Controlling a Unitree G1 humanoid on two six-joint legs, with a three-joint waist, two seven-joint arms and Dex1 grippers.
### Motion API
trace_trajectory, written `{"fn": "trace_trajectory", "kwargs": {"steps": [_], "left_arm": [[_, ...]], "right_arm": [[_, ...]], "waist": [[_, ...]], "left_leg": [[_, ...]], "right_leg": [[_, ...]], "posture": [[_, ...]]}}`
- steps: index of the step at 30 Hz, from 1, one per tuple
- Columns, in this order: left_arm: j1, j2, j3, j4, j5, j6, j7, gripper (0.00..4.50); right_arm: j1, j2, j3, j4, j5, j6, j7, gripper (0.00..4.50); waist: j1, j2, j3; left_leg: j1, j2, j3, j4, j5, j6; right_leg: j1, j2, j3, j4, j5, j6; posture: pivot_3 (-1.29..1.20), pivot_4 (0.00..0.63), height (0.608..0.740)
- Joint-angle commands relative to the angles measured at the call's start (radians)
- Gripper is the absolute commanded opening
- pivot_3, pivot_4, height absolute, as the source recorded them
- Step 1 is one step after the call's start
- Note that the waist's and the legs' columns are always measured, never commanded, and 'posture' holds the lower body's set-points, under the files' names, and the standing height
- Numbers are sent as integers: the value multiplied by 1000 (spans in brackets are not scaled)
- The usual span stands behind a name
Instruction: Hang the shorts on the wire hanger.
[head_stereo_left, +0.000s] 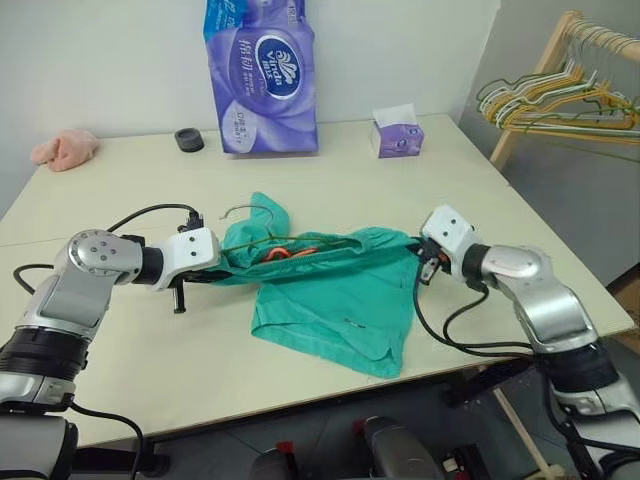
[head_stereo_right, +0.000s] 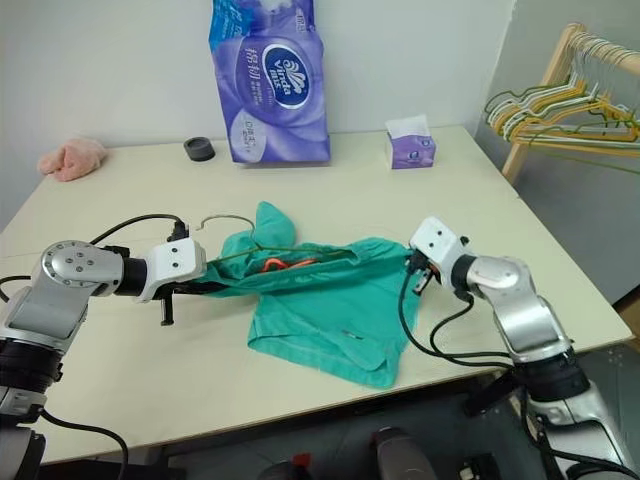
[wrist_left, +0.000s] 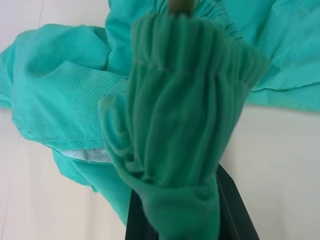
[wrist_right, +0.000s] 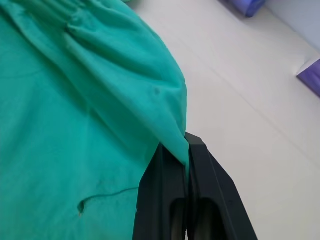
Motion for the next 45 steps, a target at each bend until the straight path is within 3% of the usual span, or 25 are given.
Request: {"fn": "trace_trajectory", "kwargs": {"steps": [1, 6, 11, 15, 19, 22, 30, 35, 45], "left_arm": [[-10, 40, 23, 38, 50, -13, 28, 0], [-39, 26, 1, 58, 89, -46, 43, 0], [-70, -9, -1, 66, 83, -35, 52, 0], [-63, -34, 11, 31, 57, -4, 42, 0], [-38, -38, 39, -7, 13, 39, 21, 0], [-18, -41, 61, -29, -28, 71, 8, 0], [-2, -56, 69, -60, -72, 94, -9, 0], [-10, -61, 63, -61, -85, 89, -33, 0], [-40, -80, 47, -53, -71, 75, -66, 0]], "right_arm": [[-38, -34, -53, -137, 38, 73, 12, 13], [-156, 13, 23, -228, 55, 137, -1, 13], [-231, 68, 123, -184, 11, 113, -29, 13], [-259, 113, 164, -107, -26, 75, -51, 13], [-235, 81, 155, -111, 2, 62, 12, 13], [-202, 30, 119, -139, 35, 57, 60, 635], [-155, -216, 56, -167, 95, 64, 242, 3140], [-215, -208, -28, -168, 152, 93, 228, 3140], [-279, -76, 226, -52, -71, -86, 159, 3140]], "waist": [[-3, 0, 0], [-5, 0, 0], [-5, 0, 0], [-5, 0, 0], [-5, 0, 0], [-3, -1, 0], [0, -1, 0], [-8, 0, 0], [-20, -1, -1]], "left_leg": [[0, 0, 0, 0, 0, 0], [0, 0, 0, 0, 0, 0], [0, 0, 0, 0, 0, 0], [0, 0, 0, 0, 0, 0], [-1, 0, 0, 0, 0, 0], [-1, 0, -1, 0, 0, 0], [0, 0, -1, 0, 0, 0], [0, 0, 0, 0, 0, 0], [-1, 0, -1, 0, 0, 0]], "right_leg": [[0, 0, 0, 0, 0, 0], [0, 2, 0, 0, 0, 0], [0, 1, 0, 0, 0, 0], [0, 0, 0, 0, 0, 0], [0, 0, 0, 0, 0, 0], [0, 0, 0, 0, 0, 0], [0, -1, -1, 0, 0, 0], [0, 1, 0, 0, 0, 0], [0, 0, 0, 0, 0, 0]], "posture": [[-212, 57, 740], [-221, 58, 740], [-227, 56, 740], [-217, 52, 740], [-210, 52, 740], [-207, 51, 740], [-219, 57, 740], [-234, 59, 740], [-236, 55, 740]]}}
